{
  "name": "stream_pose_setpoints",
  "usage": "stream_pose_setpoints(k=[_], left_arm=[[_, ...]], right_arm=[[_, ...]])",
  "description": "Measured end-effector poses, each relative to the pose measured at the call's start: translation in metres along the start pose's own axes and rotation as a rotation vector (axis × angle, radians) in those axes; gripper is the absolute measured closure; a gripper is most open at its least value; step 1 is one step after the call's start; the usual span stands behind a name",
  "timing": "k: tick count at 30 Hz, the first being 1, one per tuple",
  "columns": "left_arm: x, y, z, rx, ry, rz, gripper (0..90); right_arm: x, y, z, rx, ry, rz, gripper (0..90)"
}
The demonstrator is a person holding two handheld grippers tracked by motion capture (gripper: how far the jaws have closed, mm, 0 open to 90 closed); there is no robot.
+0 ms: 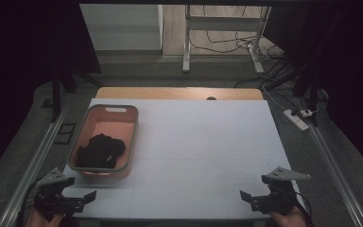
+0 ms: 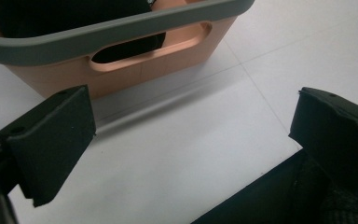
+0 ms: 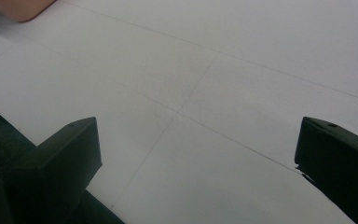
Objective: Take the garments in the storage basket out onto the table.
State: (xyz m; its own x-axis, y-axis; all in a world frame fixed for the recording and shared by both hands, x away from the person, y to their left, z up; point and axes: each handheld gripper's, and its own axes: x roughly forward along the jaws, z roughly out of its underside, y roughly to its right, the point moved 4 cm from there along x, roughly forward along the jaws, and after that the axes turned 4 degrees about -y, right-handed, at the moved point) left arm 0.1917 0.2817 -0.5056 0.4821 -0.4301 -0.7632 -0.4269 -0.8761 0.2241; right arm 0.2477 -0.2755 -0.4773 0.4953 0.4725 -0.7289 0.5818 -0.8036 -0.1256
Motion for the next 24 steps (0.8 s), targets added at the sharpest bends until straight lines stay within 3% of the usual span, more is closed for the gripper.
stream_pose_setpoints(k=[6,10,15,24], left_arm=[[-0.004,-0.001,-0.002,-0.002,0.017,-0.014,0.5],[-0.006,-0.002,-0.005,0.028,0.046,0.016,0.4],[-0.004,-0.002,-0.006,0.034,0.038,0.040,0.3],[-0.009,-0.004,-0.017,0.069,0.055,-0.002,0.0]], right_arm=[[0.001,0.000,0.000,-0.001,-0.007,-0.002,0.5],[0.001,0.000,0.000,-0.002,-0.009,-0.002,0.5],[0.001,-0.001,0.000,-0.006,-0.015,0.003,0.6],[0.002,-0.001,0.000,-0.006,-0.018,0.003,0.7]])
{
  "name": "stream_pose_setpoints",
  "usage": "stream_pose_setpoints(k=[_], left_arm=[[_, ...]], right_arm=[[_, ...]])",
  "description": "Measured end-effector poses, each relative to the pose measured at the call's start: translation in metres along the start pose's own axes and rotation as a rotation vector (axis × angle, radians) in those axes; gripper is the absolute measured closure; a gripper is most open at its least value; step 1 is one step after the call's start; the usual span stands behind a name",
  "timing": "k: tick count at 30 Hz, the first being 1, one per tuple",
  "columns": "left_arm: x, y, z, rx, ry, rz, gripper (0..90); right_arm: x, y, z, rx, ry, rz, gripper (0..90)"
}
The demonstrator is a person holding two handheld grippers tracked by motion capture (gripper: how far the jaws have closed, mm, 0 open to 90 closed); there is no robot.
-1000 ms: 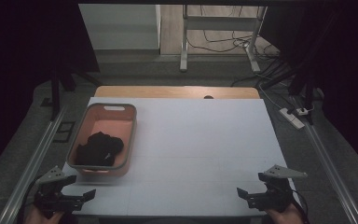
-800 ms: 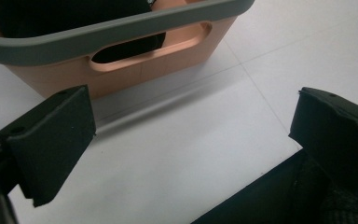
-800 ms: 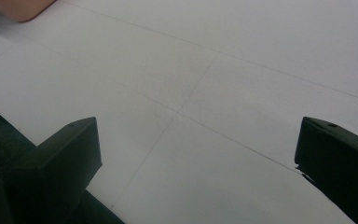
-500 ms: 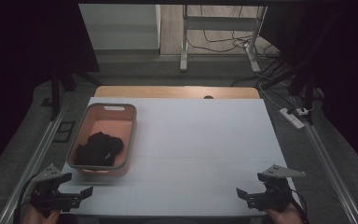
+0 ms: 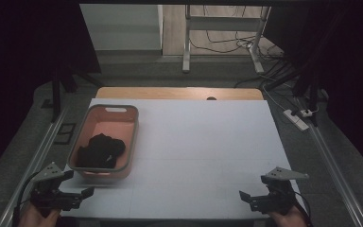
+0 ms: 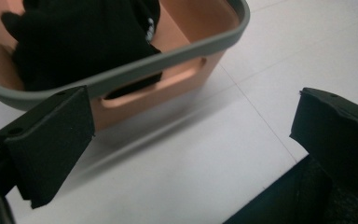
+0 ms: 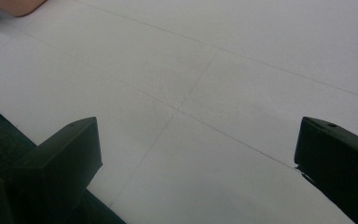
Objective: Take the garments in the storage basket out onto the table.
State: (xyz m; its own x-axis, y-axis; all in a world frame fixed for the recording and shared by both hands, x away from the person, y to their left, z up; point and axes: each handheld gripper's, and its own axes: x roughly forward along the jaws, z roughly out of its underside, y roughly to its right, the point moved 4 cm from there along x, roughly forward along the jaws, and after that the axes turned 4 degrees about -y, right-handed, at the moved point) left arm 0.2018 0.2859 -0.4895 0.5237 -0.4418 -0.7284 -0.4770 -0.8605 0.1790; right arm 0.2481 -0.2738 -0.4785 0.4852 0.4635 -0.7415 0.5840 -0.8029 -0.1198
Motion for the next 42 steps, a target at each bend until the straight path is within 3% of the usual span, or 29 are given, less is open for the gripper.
stream_pose_setpoints(k=[6,16,28,42], left_arm=[[-0.001,-0.007,-0.005,-0.021,0.019,-0.009,0.0],[0.004,-0.015,-0.014,-0.011,0.030,-0.004,0.0],[0.016,-0.023,-0.027,0.004,0.006,-0.011,0.0],[0.029,-0.037,-0.040,-0.015,0.000,-0.005,0.0]], right_arm=[[0.001,0.000,0.000,-0.001,-0.003,0.003,0.7],[0.001,0.000,0.000,-0.002,-0.010,0.003,0.7],[0.002,0.000,0.000,0.000,-0.016,0.002,0.7],[0.002,0.000,0.000,-0.002,-0.016,0.002,0.7]])
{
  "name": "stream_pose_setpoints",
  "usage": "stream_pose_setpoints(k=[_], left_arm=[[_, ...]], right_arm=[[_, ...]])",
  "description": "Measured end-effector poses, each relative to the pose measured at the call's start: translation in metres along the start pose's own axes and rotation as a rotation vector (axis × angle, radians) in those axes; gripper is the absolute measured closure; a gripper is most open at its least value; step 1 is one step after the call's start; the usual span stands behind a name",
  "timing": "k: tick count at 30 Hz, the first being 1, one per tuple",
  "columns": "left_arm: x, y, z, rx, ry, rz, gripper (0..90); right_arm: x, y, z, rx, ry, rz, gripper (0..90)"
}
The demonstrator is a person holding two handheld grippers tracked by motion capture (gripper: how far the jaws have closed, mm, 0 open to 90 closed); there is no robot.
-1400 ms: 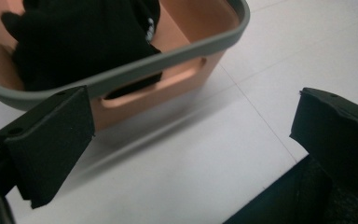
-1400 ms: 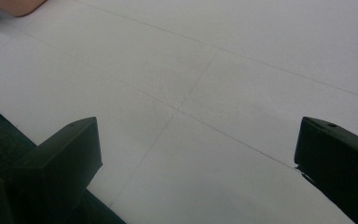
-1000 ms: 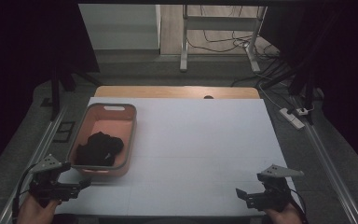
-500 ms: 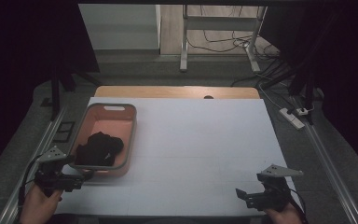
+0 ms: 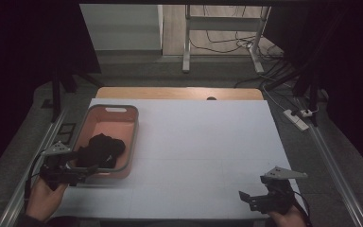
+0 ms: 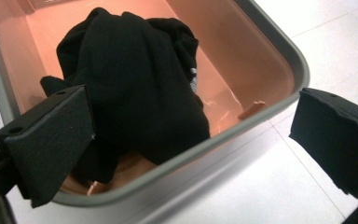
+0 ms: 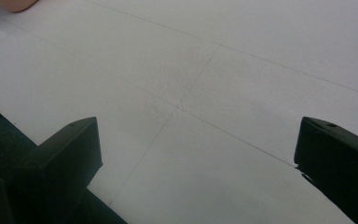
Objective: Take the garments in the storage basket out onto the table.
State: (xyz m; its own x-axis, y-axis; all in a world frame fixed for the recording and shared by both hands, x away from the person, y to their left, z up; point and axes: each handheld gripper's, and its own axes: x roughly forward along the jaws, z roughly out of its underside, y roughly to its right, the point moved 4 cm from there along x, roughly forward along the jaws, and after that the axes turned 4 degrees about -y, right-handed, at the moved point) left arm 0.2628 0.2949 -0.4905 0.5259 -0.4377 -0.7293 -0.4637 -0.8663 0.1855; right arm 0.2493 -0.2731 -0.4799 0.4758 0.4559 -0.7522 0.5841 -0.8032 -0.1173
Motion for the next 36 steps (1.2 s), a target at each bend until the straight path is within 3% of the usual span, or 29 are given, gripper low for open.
stream_pose_setpoints(k=[30,36], left_arm=[[0.034,-0.028,-0.033,0.014,-0.136,-0.039,0.0],[0.048,-0.038,-0.046,0.019,-0.194,-0.079,0.0]], right_arm=[[0.001,0.001,0.000,0.008,-0.005,-0.004,0.7],[0.001,0.001,0.000,0.011,-0.006,-0.008,0.8]])
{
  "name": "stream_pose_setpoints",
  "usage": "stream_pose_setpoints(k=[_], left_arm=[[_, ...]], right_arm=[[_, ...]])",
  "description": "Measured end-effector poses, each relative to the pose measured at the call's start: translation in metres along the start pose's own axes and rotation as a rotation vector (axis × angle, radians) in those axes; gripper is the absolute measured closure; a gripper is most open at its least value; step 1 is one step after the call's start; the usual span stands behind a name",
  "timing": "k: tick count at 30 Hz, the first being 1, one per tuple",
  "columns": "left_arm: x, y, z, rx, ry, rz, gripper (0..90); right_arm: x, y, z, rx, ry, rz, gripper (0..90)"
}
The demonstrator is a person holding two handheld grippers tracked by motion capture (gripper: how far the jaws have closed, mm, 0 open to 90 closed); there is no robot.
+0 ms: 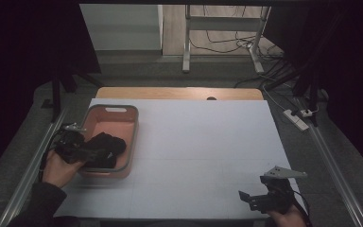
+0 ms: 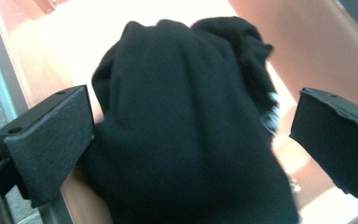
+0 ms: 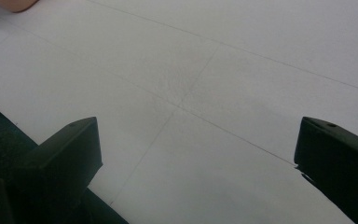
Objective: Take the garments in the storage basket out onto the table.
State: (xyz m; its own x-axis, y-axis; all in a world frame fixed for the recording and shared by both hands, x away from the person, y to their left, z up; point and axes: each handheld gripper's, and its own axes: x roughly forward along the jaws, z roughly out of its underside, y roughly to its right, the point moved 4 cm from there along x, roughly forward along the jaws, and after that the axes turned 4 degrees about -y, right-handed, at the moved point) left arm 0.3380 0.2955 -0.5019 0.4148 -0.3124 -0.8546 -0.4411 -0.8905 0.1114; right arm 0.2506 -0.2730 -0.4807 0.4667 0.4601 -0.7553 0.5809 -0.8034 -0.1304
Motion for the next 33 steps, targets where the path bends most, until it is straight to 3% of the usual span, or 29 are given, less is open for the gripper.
stream_pose_setpoints(k=[3,7,11,16,18,24,27,33], left_arm=[[0.008,-0.002,-0.007,0.000,-0.042,0.014,0.0],[0.020,-0.002,-0.010,0.004,-0.159,0.028,0.0],[0.025,-0.003,-0.011,0.008,-0.224,0.040,0.0],[0.032,0.002,-0.009,0.065,-0.305,-0.014,3.9],[0.033,0.003,-0.009,0.075,-0.312,-0.022,9.4],[0.031,0.002,-0.006,0.068,-0.298,-0.012,42.5],[0.028,-0.001,-0.005,-0.019,-0.302,0.020,59.0],[0.024,0.000,-0.009,-0.057,-0.311,0.019,64.4]], right_arm=[[0.000,0.000,0.000,-0.001,0.000,0.000,0.7],[0.000,0.000,0.000,-0.001,-0.001,-0.002,0.8],[0.000,0.000,0.000,-0.001,-0.001,-0.003,0.8],[0.000,0.000,0.000,-0.008,-0.008,-0.003,0.8],[0.000,-0.001,0.000,-0.007,-0.008,-0.003,0.7],[0.000,-0.001,0.000,-0.008,-0.008,-0.005,0.8],[0.000,-0.001,0.000,-0.007,-0.007,-0.005,0.8],[0.000,0.000,0.000,-0.008,-0.008,-0.005,0.8]])
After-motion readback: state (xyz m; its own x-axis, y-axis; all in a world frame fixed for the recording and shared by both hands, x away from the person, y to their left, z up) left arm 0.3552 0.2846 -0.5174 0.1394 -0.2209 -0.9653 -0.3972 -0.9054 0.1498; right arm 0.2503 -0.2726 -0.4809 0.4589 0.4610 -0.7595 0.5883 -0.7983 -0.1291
